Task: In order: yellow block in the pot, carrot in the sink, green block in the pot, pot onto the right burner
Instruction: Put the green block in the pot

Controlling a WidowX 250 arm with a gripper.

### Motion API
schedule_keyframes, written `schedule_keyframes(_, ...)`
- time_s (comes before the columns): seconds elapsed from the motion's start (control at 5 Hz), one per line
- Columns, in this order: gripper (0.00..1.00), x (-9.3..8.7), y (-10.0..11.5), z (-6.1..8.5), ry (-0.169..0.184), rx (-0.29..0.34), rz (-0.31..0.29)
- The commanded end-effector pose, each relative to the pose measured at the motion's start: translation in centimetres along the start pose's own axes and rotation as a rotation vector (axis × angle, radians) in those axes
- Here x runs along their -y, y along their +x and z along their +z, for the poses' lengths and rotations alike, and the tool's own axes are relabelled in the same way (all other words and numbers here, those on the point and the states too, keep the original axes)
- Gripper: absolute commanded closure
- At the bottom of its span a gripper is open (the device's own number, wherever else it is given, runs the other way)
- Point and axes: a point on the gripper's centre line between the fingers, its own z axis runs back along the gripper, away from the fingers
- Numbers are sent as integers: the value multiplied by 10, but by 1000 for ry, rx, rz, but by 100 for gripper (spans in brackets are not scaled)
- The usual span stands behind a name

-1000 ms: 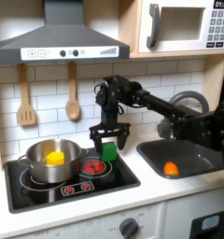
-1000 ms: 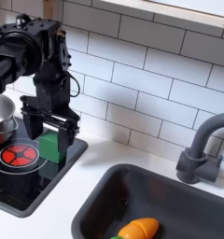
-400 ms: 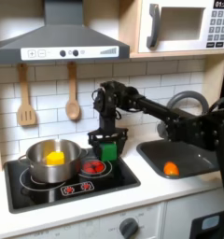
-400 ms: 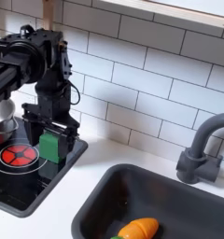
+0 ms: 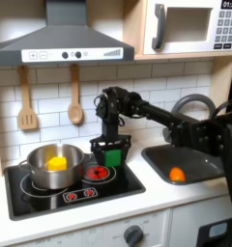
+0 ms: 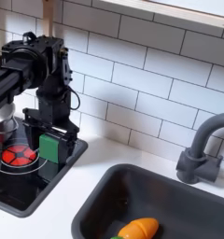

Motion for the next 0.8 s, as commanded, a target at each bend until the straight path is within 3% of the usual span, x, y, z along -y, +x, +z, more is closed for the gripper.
schedule_keyframes(0.0, 0, 1, 1, -2, 5, 4, -8)
schedule_keyframes(0.6, 0, 1, -1, -6, 13, 12, -14)
